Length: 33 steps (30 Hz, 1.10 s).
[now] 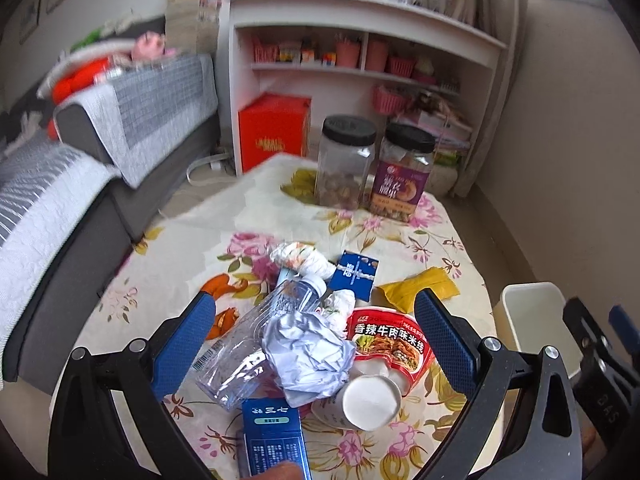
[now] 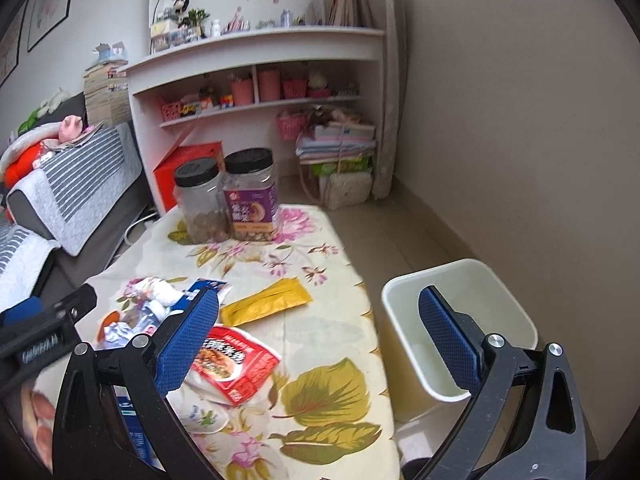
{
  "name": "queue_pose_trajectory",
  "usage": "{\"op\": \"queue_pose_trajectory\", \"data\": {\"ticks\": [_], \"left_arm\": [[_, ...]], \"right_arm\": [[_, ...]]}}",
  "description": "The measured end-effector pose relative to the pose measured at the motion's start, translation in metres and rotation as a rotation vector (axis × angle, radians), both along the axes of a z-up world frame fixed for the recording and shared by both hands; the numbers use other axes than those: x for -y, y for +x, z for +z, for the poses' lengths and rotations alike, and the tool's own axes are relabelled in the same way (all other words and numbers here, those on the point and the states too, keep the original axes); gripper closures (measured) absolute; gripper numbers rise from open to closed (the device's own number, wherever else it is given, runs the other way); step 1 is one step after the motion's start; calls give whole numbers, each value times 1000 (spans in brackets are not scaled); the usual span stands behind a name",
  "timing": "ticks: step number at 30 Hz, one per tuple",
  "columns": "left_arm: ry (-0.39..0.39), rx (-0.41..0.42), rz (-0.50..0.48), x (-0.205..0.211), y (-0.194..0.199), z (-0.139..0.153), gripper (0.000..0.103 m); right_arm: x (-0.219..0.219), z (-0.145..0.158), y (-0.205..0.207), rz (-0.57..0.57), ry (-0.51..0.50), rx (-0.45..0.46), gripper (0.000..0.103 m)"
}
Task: Collect trash
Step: 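Grasp the blue biscuit box with the right tool while the left tool grasps the white tissue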
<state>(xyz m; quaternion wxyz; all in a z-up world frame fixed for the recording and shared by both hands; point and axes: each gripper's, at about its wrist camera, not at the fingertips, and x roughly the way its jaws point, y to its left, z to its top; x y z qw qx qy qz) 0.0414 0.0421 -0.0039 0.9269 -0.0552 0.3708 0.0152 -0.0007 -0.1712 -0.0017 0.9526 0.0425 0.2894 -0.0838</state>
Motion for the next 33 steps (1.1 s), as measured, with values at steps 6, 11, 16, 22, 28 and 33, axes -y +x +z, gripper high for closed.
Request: {"op": "queue_pose_trajectory", "data": {"ticks": [6,11,16,22,28,33], "left_arm": [[-92,-87,-23,-37,42,11,6],[-151,-185,-31,-62,81,-3,6],[-153,-325,-68,-59,113,-39,6],[-284,-471,-17,-57,155,-85,6],[-306,-540,62,-54,185,-113,6],[-294,-584,83,-46,200,-130,17]], "right_arm": [[-13,12,39,110,38,-114,7],[-16,-1,78,180,100,-244,7],[-7,-30,95,158,139,-300,7],[3,-55,119,138,206,-401,7],[-2,-59,133,150,142,-411,7],[-7,-66,147,165,110,-434,7]]}}
